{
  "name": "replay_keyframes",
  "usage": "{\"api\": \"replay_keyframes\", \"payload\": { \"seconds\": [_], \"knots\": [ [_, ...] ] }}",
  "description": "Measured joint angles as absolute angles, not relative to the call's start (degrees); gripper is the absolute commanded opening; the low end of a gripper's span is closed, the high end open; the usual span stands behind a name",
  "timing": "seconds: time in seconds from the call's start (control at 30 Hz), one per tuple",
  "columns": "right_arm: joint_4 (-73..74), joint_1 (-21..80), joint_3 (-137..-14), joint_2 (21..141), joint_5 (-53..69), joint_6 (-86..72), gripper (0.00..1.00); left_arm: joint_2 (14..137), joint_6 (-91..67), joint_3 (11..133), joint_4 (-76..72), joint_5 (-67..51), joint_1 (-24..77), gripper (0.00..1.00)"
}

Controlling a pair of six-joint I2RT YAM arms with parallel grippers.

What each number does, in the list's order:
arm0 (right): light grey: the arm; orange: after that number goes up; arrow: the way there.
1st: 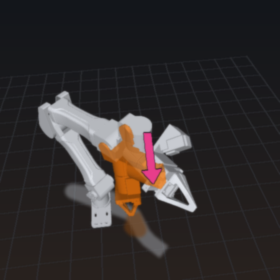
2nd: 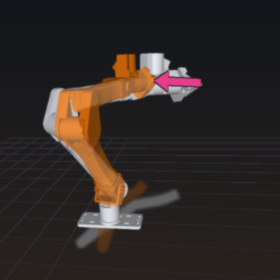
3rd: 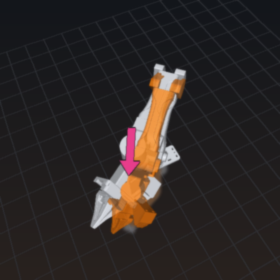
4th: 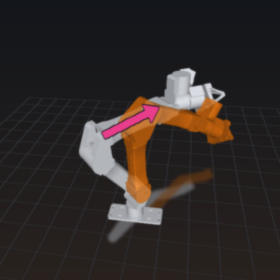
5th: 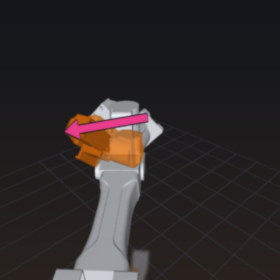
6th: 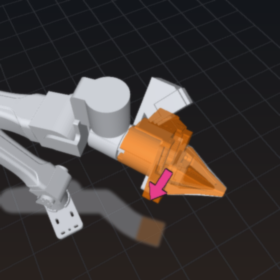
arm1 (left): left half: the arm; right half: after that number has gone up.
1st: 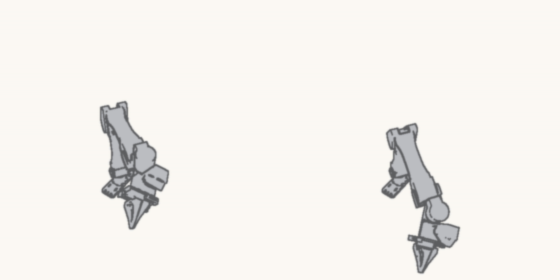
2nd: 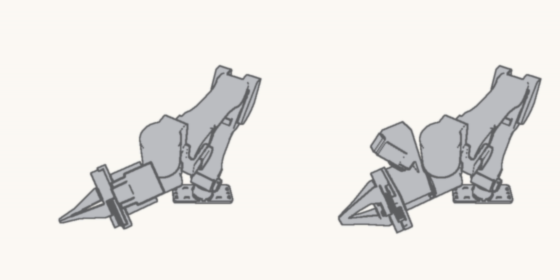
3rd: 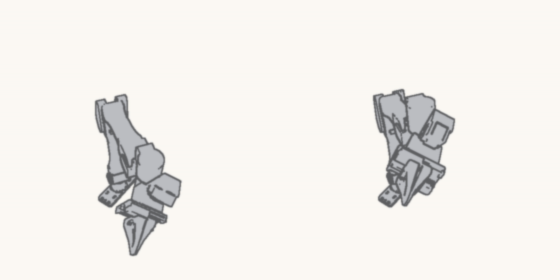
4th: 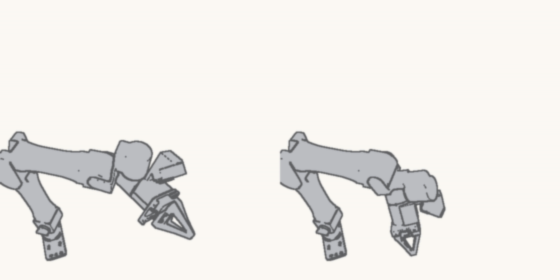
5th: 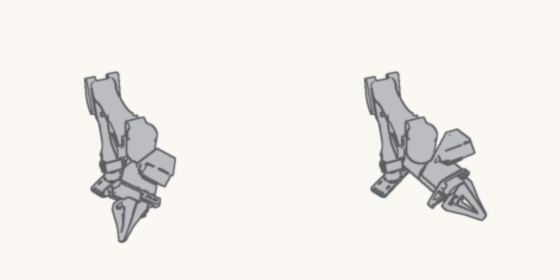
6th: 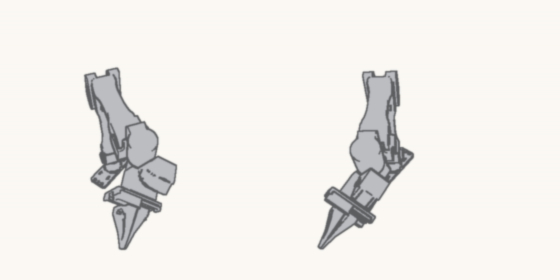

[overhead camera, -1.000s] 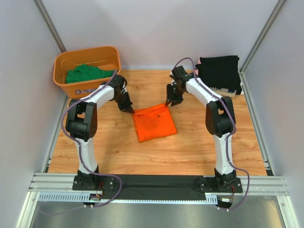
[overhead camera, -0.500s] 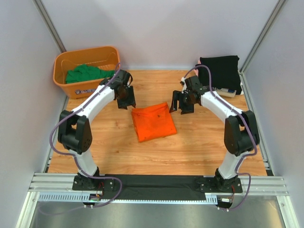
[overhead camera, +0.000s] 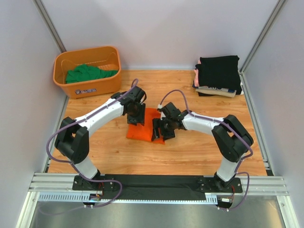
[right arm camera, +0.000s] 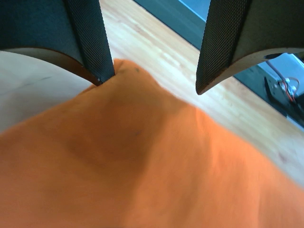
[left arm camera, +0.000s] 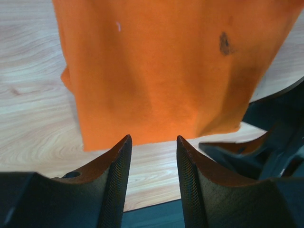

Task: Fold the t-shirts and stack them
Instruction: Fold the tshirt, then neatly place the folded tshirt to the corner

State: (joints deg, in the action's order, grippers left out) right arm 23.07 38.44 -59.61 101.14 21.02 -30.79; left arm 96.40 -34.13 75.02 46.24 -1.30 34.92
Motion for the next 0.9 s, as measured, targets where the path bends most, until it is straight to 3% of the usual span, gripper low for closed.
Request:
{"api": "replay_keyframes", "payload": {
  "seconds": [0.17,0.27,0.3,0.53,0.73,0.9],
  "knots": [
    [25.61,42.06,-58.87,97.03,18.06,-31.24,0.77,90.78,-33.58,73.93,48.4,0.43,34.79,0.49],
    [28.53,39.81,-58.83,91.77,15.55,-30.63,0.98,85.84,-32.53,73.3,49.91,1.52,34.79,0.5],
    [29.1,38.87,-58.78,90.11,14.9,-30.48,1.0,84.18,-32.1,73.08,50.7,2.0,34.79,0.5],
    [28.53,28.25,-58.11,83.81,15.62,-28.53,1.0,74.35,-28.71,71.64,56.34,5.74,34.79,0.5],
    [24.67,20.4,-59.07,93.54,20.8,-28.25,1.0,66.83,-26.98,67.46,59.09,8.01,34.79,0.5],
    [20.1,19.81,-62.89,103.33,25.45,-29.41,0.98,62.65,-26.68,63.94,60.49,9.5,34.79,0.49]
  ]
}}
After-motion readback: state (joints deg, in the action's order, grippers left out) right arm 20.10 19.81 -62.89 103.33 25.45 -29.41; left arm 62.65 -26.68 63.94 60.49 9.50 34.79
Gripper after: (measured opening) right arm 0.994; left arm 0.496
